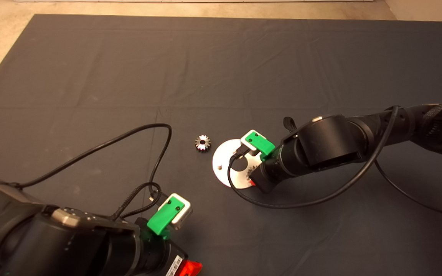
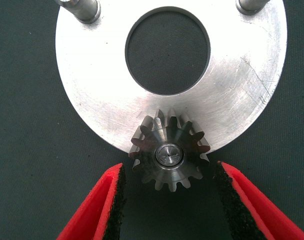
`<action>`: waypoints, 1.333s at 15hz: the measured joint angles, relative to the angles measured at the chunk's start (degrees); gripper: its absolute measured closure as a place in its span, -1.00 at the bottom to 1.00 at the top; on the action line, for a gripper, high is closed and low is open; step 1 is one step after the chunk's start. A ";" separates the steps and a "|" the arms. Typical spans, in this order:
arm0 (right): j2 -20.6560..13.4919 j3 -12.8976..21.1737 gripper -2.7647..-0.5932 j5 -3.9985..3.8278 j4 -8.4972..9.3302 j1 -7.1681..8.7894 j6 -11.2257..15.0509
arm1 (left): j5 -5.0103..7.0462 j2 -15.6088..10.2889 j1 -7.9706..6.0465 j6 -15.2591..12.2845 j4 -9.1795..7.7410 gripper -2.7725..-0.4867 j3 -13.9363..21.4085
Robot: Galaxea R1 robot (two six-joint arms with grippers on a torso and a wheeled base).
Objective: Install three planetary gears onto the carrier pins
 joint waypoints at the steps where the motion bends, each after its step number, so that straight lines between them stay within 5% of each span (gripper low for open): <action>1: -0.09 0.02 0.30 0.00 0.00 0.00 0.00 | 0.00 -0.02 0.00 0.00 0.00 -1.00 0.00; 7: -0.74 0.02 0.13 0.09 0.01 0.06 0.02 | 0.02 -0.02 0.00 -0.02 0.00 -1.00 0.00; 11: -4.14 3.48 -0.06 0.02 0.55 3.00 2.21 | 0.00 0.00 0.00 -0.02 0.00 -1.00 0.00; 15: -10.03 10.00 -0.18 0.22 4.62 7.72 7.05 | 0.02 -0.02 -0.44 0.00 0.00 -1.00 0.00; 20: -18.19 22.15 -0.31 0.05 9.82 9.45 15.80 | 0.00 0.00 -1.38 1.18 -0.05 -1.00 0.00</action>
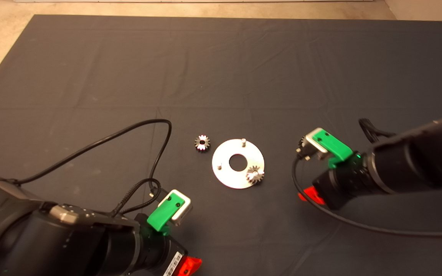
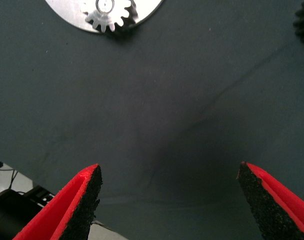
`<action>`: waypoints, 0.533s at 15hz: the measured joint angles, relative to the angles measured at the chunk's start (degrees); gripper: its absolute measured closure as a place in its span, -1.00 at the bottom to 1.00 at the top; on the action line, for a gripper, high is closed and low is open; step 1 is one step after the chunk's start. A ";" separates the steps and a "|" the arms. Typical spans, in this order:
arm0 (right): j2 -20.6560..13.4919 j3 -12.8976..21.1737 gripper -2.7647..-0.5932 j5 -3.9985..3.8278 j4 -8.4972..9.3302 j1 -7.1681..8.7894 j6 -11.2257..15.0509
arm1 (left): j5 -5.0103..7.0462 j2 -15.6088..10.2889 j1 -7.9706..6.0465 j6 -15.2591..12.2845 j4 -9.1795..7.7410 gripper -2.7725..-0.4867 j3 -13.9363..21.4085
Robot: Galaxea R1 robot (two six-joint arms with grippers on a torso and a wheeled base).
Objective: Install three planetary gears onto the carrier pins
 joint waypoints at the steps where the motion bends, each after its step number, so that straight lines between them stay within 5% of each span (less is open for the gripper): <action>1: -0.63 0.42 -0.31 -0.02 0.23 0.19 0.95 | 0.00 0.05 -0.90 1.32 0.05 -1.00 0.00; 8: -2.07 2.77 -0.31 -0.02 0.75 0.40 4.41 | 0.00 -0.37 -5.46 10.04 -0.05 -1.00 -3.20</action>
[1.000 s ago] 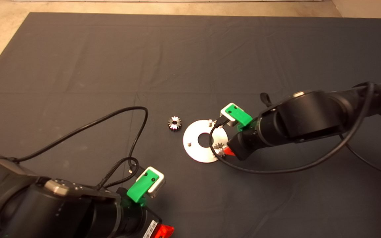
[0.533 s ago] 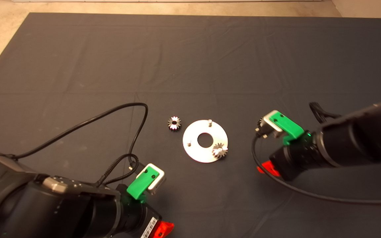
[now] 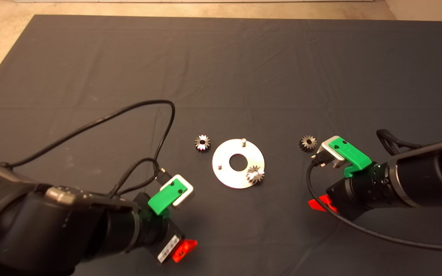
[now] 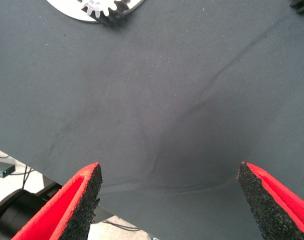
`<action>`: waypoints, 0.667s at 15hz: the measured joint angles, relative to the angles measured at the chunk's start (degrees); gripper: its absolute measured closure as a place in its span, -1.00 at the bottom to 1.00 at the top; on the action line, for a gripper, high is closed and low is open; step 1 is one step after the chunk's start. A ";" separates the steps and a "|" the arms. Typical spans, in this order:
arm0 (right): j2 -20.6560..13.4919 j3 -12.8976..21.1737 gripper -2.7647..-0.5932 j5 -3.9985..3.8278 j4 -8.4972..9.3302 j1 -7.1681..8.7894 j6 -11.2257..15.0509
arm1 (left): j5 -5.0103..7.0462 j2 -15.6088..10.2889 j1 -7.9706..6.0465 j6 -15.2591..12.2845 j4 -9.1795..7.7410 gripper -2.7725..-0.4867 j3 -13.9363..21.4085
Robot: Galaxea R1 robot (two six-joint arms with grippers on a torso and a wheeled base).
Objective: Install three planetary gears onto the carrier pins
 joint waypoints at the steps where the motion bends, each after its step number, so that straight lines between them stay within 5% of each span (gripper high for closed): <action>1: -0.09 0.09 -0.31 0.00 0.00 0.00 0.47 | 0.05 0.00 -0.64 0.75 0.05 -1.00 -1.47; 4: -0.33 0.35 -0.31 -0.02 0.20 -0.01 1.93 | -0.06 0.00 -2.75 4.16 -1.19 -1.00 -2.18; 7: -0.28 0.69 -0.31 0.02 0.29 -0.01 2.85 | -2.77 0.04 -3.80 7.65 -3.48 -1.00 -5.66; 10: 0.06 0.94 -0.31 -0.01 0.41 -0.01 3.21 | -3.59 2.09 -4.63 10.03 -4.53 -1.00 -11.20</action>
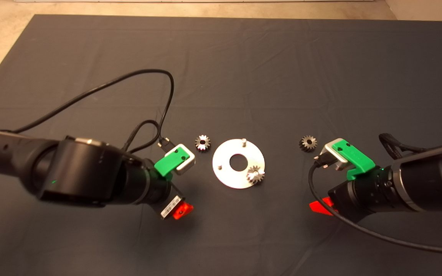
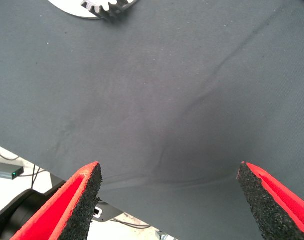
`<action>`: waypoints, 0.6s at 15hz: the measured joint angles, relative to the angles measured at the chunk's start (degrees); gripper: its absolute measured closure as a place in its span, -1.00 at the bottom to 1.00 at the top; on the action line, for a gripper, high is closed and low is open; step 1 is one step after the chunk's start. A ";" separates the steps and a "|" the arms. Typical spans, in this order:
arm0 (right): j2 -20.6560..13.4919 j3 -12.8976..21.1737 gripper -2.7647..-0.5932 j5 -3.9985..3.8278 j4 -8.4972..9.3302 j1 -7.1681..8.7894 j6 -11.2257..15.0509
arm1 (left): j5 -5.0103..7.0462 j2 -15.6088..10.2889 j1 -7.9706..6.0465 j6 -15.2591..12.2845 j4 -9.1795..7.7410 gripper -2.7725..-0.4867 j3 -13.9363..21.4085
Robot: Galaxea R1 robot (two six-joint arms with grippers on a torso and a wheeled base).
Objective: Install three planetary gears onto the carrier pins
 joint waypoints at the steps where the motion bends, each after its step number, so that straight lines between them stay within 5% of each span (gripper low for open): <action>1: 0.27 0.05 -0.31 0.06 0.05 0.00 0.06 | -0.38 1.35 -0.10 1.44 -0.25 -1.00 -1.36; 5: 3.69 0.17 -0.31 -0.04 0.20 -0.02 0.47 | -1.24 3.92 -0.24 4.09 -1.90 -1.00 -5.34; 9: 5.69 0.24 -0.31 0.20 0.22 -0.21 0.99 | -1.22 7.28 -1.88 6.95 -3.09 -1.00 -8.76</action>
